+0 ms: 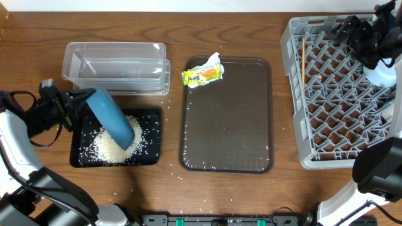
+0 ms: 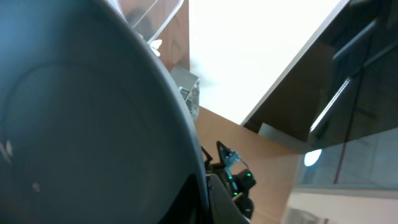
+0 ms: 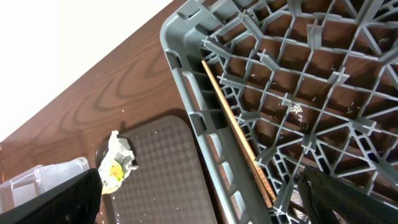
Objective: Sort waste into correct bins and load items into the dishwasher rack
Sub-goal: 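Carry the empty blue plate back and set it on the brown tray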
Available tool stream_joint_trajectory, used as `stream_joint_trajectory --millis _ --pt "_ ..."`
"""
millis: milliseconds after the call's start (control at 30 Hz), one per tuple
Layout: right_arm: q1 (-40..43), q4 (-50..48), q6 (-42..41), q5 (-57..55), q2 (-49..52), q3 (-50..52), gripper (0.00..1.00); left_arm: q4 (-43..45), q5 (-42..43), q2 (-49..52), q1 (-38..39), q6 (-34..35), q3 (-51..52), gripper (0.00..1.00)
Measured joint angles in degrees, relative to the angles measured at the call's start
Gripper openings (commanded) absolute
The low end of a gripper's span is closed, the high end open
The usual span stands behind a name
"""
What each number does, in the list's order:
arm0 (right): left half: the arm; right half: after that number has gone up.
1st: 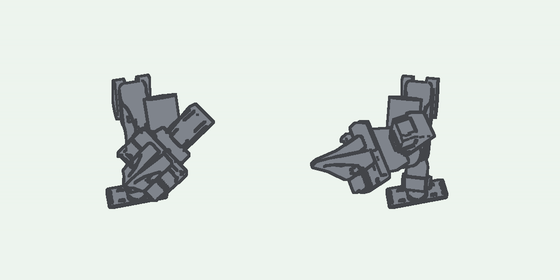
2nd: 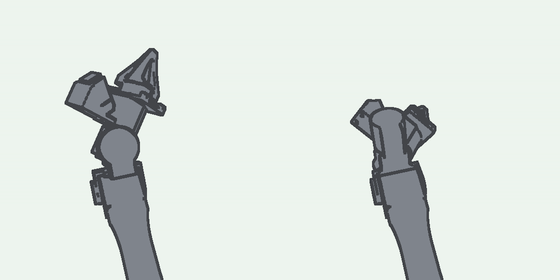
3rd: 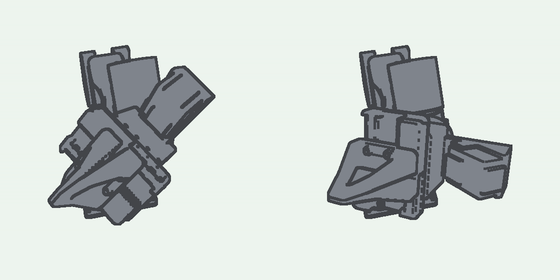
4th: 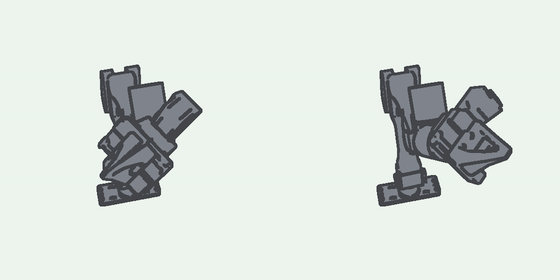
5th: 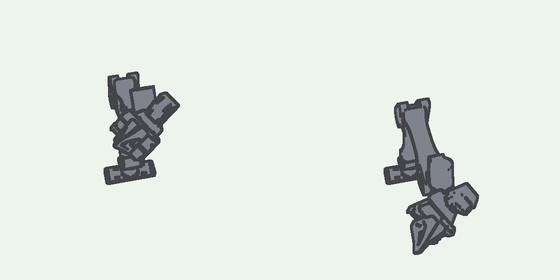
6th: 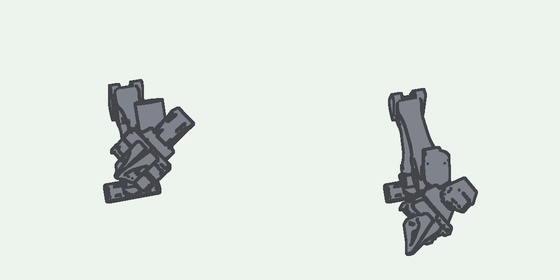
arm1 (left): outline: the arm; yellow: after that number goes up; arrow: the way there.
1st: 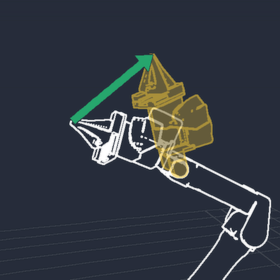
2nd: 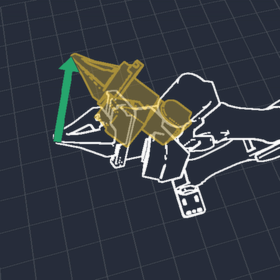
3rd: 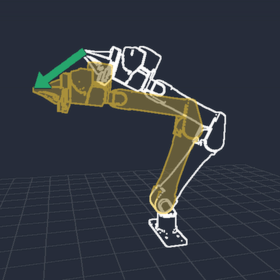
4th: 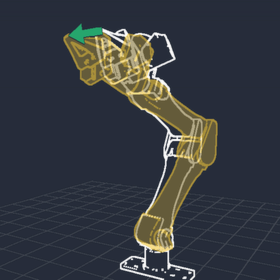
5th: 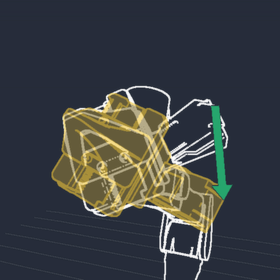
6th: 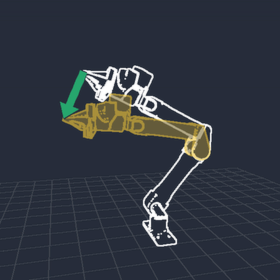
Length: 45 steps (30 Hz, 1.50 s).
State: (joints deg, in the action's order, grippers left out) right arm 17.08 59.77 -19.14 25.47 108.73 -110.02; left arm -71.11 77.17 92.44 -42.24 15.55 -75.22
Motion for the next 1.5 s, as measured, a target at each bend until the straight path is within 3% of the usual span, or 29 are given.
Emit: stream_joint_trajectory --millis 333,567,833,1000,1133,1200,1300,1500 --pt "0.0 0.0 0.0 0.0 0.0 0.0 0.99 1.8 -0.2 -0.2 -0.1 -1.7 0.2 0.06" --pt "0.0 0.0 0.0 0.0 0.0 0.0 0.99 -2.4 -0.6 -0.2 0.0 -3.0 0.2 0.06" --pt "0.0 0.0 0.0 0.0 0.0 0.0 0.99 -6.8 4.2 -3.3 5.3 -10.4 0.3 0.06" --pt "0.0 0.0 0.0 0.0 0.0 0.0 0.99 3.2 6.1 -9.9 17.9 -15.9 0.4 0.06" --pt "0.0 0.0 0.0 0.0 0.0 0.0 0.99 17.4 3.0 -13.1 32.5 -13.3 0.4 0.06" --pt "0.0 0.0 0.0 0.0 0.0 0.0 0.99 22.7 -1.9 -13.5 39.7 -8.6 0.4 0.06" --pt "0.0 0.0 0.0 0.0 0.0 0.0 0.99 30.5 -17.0 -13.2 52.0 -1.5 0.5 0.06" --pt "0.0 0.0 0.0 0.0 0.0 0.0 0.99 37.1 -43.8 -11.0 74.6 5.9 0.6 0.06"
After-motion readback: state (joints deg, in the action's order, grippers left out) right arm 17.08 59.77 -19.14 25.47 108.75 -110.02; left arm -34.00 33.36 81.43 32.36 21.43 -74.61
